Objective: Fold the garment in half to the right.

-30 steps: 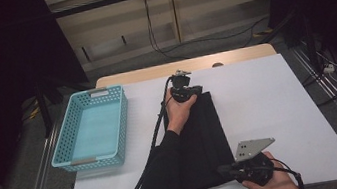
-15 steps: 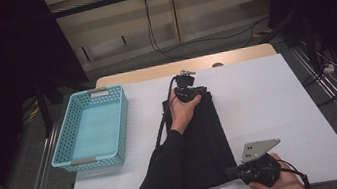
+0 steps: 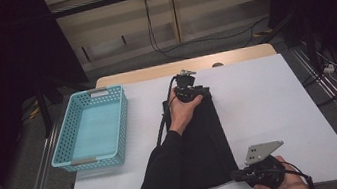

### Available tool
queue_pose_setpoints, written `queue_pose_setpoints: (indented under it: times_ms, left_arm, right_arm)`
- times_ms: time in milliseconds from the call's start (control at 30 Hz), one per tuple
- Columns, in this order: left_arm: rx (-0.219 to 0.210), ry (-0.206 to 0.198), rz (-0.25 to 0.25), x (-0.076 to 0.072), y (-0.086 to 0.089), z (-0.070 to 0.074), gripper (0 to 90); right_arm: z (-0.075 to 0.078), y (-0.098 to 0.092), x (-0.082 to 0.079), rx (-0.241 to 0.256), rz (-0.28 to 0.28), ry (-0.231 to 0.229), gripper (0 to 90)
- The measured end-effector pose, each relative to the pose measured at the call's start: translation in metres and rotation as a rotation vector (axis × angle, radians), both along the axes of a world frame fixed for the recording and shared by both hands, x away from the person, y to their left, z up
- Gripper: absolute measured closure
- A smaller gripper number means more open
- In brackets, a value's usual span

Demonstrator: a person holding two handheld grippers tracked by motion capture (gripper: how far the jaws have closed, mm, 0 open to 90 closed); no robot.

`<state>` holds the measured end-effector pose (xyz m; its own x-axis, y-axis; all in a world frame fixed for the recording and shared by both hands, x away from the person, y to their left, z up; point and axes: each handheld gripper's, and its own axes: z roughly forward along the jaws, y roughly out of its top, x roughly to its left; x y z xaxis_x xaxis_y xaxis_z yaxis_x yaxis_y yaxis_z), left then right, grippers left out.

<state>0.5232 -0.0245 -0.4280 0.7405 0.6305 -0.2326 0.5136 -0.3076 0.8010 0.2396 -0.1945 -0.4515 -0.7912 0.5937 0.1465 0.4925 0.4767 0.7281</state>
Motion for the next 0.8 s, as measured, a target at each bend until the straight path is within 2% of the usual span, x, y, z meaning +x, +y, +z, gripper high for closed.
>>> queue_pose_setpoints:
  times_ms: [33,133,500,533,700,733,800]
  left_arm:
    - [-0.013,0.000,0.007,-0.001,0.002,0.001,60.1]
    - [-0.009,-0.009,0.029,0.000,0.009,0.004,50.8]
    - [-0.014,-0.022,0.081,-0.004,0.036,0.005,29.2]
    - [0.000,-0.031,0.090,-0.004,0.042,0.006,27.6]
    - [0.009,-0.043,0.109,-0.006,0.053,0.006,22.7]
    - [0.030,-0.060,0.112,-0.008,0.058,0.006,20.2]
    - [0.033,-0.072,0.117,-0.011,0.062,0.007,18.1]
  right_arm:
    - [0.000,-0.001,0.000,0.001,-0.002,0.001,87.6]
    - [0.000,-0.004,-0.001,0.003,-0.013,0.002,87.9]
    - [-0.001,-0.010,-0.006,-0.011,-0.036,0.014,90.0]
    - [-0.002,-0.011,-0.006,-0.015,-0.032,0.020,90.0]
    - [-0.003,-0.013,-0.008,-0.016,-0.040,0.030,90.0]
    - [-0.002,-0.015,-0.008,-0.013,-0.051,0.028,85.3]
    - [-0.002,-0.017,-0.008,-0.007,-0.059,0.025,83.5]
